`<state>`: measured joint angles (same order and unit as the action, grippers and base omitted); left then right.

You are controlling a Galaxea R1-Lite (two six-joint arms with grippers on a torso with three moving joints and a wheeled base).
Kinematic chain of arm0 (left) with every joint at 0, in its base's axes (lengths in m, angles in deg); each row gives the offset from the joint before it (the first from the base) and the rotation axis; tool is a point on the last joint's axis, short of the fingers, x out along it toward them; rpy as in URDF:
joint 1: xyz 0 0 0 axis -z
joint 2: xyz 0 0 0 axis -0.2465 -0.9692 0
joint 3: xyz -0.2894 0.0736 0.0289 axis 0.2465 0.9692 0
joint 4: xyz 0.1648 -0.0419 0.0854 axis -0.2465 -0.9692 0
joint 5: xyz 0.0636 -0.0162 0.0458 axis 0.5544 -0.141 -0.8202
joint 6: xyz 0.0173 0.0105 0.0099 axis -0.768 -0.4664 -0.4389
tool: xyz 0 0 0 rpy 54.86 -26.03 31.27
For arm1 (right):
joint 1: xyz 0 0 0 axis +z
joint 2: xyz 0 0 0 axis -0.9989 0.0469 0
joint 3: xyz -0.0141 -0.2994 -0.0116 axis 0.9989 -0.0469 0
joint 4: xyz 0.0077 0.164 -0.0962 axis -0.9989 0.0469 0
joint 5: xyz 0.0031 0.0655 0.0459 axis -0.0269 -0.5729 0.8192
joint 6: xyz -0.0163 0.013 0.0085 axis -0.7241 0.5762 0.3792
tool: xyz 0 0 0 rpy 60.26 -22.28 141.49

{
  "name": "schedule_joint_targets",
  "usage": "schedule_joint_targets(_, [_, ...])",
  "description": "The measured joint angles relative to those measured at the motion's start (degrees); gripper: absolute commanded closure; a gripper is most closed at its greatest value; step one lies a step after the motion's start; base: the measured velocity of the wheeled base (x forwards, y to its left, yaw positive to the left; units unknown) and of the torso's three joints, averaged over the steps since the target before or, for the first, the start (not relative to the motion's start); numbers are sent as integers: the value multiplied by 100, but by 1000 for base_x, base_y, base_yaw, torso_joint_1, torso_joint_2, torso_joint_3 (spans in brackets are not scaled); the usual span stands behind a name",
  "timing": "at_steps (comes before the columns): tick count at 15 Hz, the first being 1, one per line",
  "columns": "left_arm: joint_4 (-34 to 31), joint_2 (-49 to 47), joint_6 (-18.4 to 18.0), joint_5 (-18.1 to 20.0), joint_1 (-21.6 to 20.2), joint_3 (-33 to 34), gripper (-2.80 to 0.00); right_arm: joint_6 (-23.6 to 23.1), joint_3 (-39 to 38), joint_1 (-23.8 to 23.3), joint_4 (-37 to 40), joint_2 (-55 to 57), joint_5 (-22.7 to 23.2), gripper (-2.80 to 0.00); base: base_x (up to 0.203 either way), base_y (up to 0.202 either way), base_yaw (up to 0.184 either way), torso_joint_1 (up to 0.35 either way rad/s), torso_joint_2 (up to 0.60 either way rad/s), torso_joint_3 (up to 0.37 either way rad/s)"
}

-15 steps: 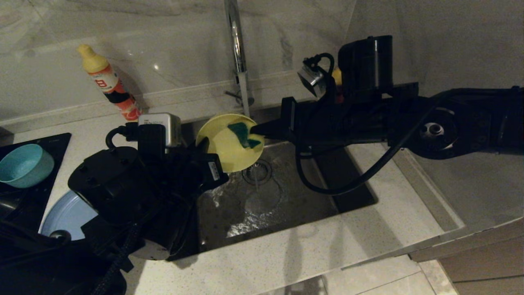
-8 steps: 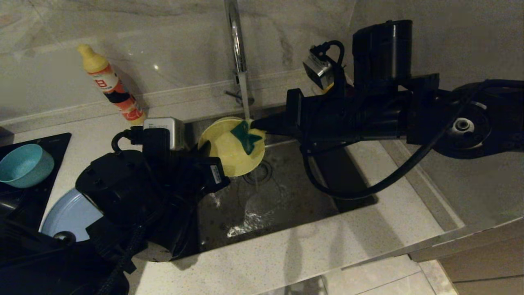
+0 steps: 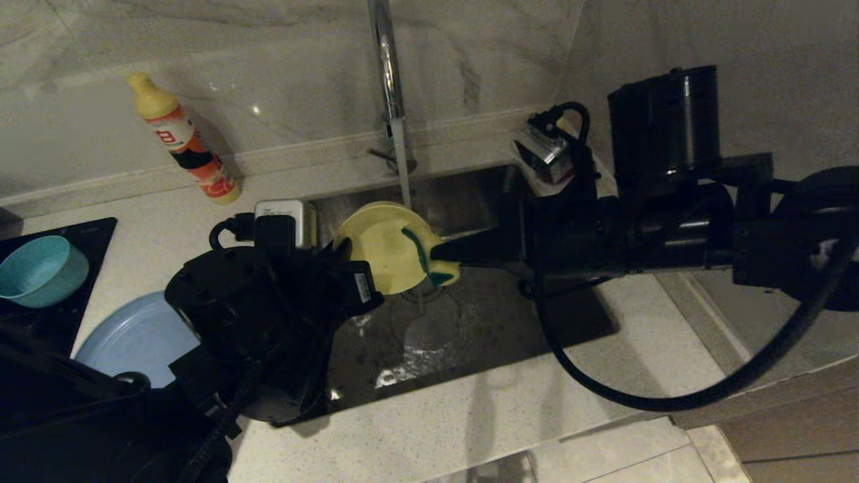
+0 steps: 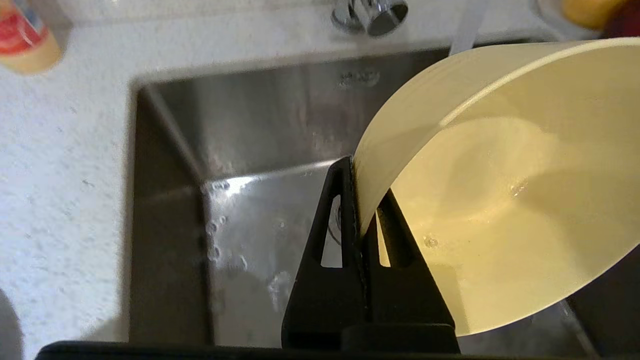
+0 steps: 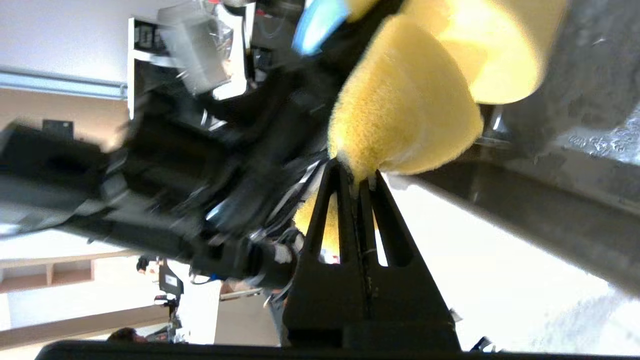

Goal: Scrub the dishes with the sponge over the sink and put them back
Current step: Wipe the bowl, then rinse the bowl

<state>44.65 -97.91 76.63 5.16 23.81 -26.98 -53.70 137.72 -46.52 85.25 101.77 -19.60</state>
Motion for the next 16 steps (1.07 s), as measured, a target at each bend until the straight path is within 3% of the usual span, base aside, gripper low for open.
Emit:
schedule_joint_targets(4, [-464, -91, 310, -3, -154, -138, 0, 3, -374, 34, -45, -524, 9, 0, 0, 0, 0, 0, 0, 0])
schedule_joint_targets(6, [-1144, -95, 710, -1, -236, -383, 0, 20, -521, -52, -71, -821, 9, 0, 0, 0, 0, 0, 0, 0])
schedule_joint_targets(10, [-3478, -121, 2117, 236, -435, -1623, 0, 52, -869, -450, -72, -1327, 149, 0, 0, 0, 0, 0, 0, 0])
schedule_joint_targets(14, [-5925, -311, 3898, 1273, -571, -3023, 0, 61, -1202, -712, -61, -1701, 202, 0, 0, 0, 0, 0, 0, 0])
schedule_joint_targets(16, [-6693, -557, 4407, 1661, -643, -3503, 0, 69, -1336, -800, -62, -1828, 290, 0, 0, 0, 0, 0, 0, 0])
